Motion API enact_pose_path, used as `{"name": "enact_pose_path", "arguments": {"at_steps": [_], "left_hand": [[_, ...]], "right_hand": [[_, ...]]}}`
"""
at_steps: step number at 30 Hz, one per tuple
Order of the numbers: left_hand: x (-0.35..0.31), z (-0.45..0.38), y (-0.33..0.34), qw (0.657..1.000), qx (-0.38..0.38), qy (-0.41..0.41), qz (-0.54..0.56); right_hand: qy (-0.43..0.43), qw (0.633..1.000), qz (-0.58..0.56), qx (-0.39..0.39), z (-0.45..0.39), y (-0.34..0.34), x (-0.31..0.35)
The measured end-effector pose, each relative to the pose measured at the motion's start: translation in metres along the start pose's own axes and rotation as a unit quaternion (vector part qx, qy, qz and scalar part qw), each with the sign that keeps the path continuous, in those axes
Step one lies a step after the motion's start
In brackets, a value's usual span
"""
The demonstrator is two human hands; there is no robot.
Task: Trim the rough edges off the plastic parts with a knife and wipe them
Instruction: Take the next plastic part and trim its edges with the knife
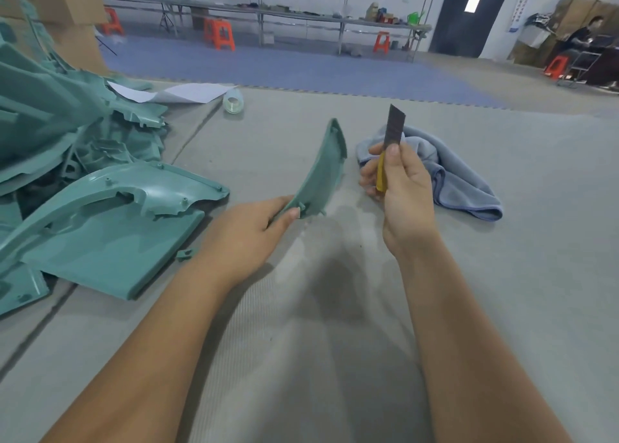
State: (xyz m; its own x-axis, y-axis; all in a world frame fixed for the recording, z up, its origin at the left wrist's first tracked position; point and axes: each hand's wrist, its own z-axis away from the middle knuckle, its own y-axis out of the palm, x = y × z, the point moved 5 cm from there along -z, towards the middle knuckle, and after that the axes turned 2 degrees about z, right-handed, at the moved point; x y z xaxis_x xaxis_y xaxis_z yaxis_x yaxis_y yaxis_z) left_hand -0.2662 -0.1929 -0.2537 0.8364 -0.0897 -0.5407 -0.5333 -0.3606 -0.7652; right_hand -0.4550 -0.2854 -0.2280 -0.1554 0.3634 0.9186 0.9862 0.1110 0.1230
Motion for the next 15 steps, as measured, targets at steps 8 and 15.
{"name": "enact_pose_path", "arguments": {"at_steps": [8,15], "left_hand": [[-0.008,0.002,0.003,0.996,-0.005,0.075,-0.050],[-0.007,0.003,0.002,0.996,-0.014,0.080,-0.044]], "right_hand": [[0.043,0.997,0.015,0.061,-0.004,0.007,0.005],[0.007,0.996,0.074,0.046,-0.011,0.013,0.013]]}}
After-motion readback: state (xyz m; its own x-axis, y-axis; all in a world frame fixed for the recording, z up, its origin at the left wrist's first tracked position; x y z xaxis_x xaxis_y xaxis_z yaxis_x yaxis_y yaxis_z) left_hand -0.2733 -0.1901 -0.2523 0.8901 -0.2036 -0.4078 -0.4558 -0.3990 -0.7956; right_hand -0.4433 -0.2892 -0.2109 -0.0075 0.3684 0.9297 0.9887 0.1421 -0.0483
